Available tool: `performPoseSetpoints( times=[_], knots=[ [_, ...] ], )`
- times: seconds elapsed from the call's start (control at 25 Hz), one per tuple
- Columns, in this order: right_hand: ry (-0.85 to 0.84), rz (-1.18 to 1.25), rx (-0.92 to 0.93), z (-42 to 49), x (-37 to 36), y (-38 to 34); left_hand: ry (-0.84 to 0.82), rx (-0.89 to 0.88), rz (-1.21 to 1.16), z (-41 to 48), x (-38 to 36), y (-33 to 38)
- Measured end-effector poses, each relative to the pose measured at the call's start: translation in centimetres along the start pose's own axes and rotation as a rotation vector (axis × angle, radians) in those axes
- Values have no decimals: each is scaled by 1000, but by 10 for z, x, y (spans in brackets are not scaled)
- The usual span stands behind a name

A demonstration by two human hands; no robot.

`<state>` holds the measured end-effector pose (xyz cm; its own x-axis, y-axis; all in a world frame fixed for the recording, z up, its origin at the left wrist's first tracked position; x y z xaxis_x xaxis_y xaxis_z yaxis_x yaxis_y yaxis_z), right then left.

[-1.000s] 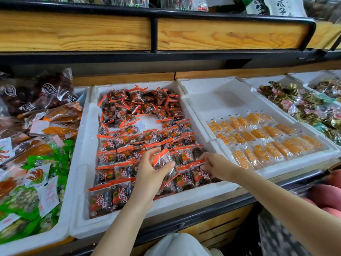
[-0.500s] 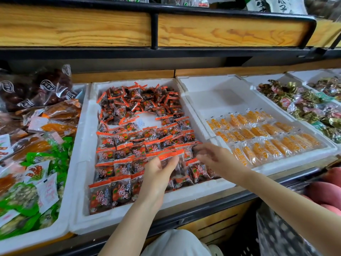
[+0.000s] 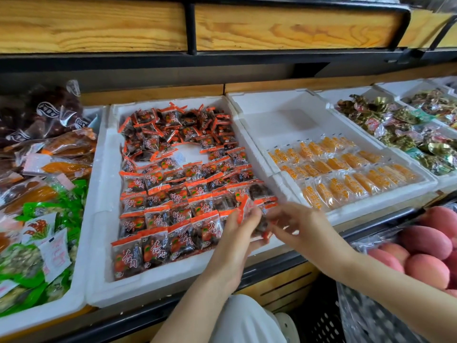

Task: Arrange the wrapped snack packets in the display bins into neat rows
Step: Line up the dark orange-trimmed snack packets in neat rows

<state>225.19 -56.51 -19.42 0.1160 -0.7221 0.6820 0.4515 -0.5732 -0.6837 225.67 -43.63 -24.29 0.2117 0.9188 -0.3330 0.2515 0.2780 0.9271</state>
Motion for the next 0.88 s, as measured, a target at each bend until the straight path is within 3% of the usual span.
performPoseSetpoints(
  times=[0.12,0.2,0.32,0.52,0.68,0.88],
  knots=[
    [-138,-122,170,-21,-25,-5,85,12,-30,-3,-2,-14],
    [-95,-105,182,-24,-25,-4,107,-3,7,-3,0,-18],
    [91,139,-26,-13,-8,6,23,-86,210,-8,-1,-12],
    [-115,560,-308,-3,-12,27,22,-155,333,-13,3,-2],
    [-207,544,-343,-2,-7,29,50,-196,385,-6,2,-4],
    [-164,392,-332,15,12,35,13,-213,483,6,-4,-2]
  ],
)
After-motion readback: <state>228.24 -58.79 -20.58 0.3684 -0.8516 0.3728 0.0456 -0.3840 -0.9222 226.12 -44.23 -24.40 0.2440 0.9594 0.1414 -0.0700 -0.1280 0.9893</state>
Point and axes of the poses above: each hand's wrist, its own z-axis towards the middle knuckle, its own x-axis out of the back of the hand, y = z × x, the point moved 5 cm from there along z, towards the middle knuckle, and after that the axes turned 6 degrees about -y, right-handed, at the moved point
